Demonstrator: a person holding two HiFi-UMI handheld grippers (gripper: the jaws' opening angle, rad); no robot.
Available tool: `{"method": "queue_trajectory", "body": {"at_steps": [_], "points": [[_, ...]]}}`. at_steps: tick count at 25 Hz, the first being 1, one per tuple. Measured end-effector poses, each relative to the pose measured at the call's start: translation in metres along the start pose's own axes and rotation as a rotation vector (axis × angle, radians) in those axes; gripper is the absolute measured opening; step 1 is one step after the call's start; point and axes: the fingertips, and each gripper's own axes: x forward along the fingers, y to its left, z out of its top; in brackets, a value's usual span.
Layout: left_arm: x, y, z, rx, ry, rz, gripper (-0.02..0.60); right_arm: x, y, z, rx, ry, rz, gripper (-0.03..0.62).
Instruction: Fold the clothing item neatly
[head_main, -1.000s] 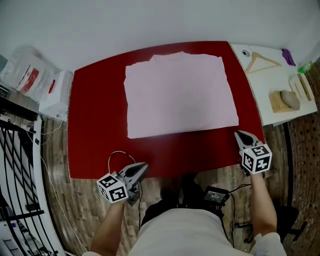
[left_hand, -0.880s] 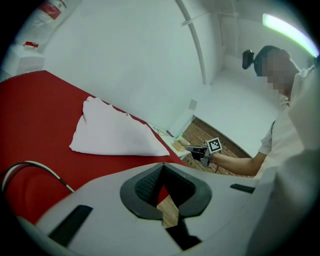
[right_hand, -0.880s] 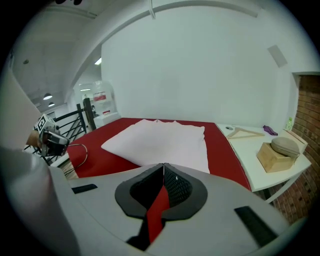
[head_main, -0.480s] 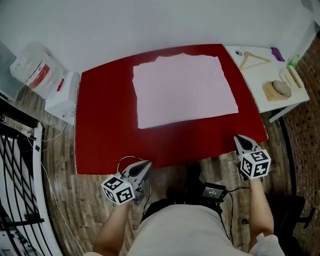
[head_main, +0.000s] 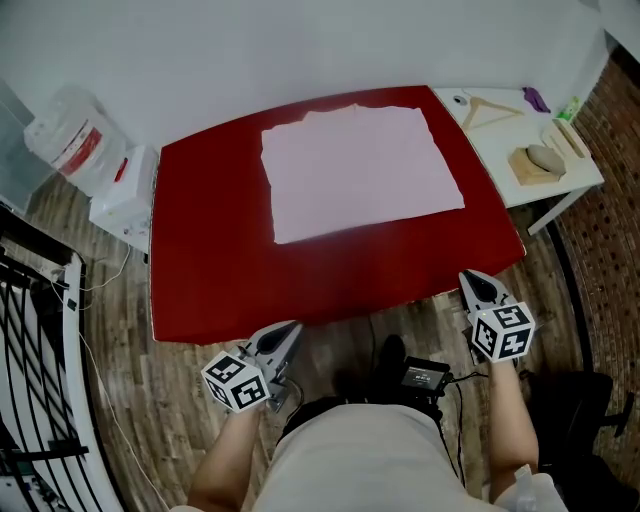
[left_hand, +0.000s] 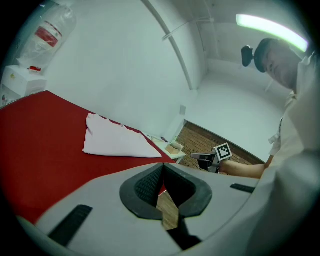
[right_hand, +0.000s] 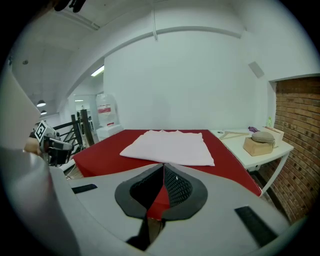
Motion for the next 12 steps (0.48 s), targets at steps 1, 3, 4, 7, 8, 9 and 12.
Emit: {"method": "queue_trajectory", "body": {"at_steps": [1,3,4,7,8,9,12], "points": [[-0.003,-0.004,-0.001,0.003,-0.005,0.003,0.006,-0.004,0.002,0.0,0.01,-0.007,0.002,0.015],[-0.007,-0.011,-0.002,0.007,-0.016,0.006,0.006,-0.012,0.003,0.002,0.036,-0.021,0.01,0.015],[-0.009,-0.016,-0.002,0.006,-0.022,0.006,0.006,-0.016,0.003,0.002,0.049,-0.026,0.016,0.015],[-0.012,-0.03,-0.003,0.003,-0.036,0.013,0.006,-0.025,0.003,0.004,0.059,-0.026,0.041,0.015],[-0.013,-0.033,-0.003,0.003,-0.042,0.018,0.006,-0.028,0.004,0.005,0.054,-0.025,0.051,0.015],[-0.014,-0.036,-0.003,0.001,-0.05,0.024,0.006,-0.03,0.004,0.006,0.046,-0.023,0.061,0.015],[-0.019,-0.052,-0.01,-0.02,-0.066,0.046,0.006,-0.043,0.006,0.004,0.033,-0.01,0.092,0.015]]}}
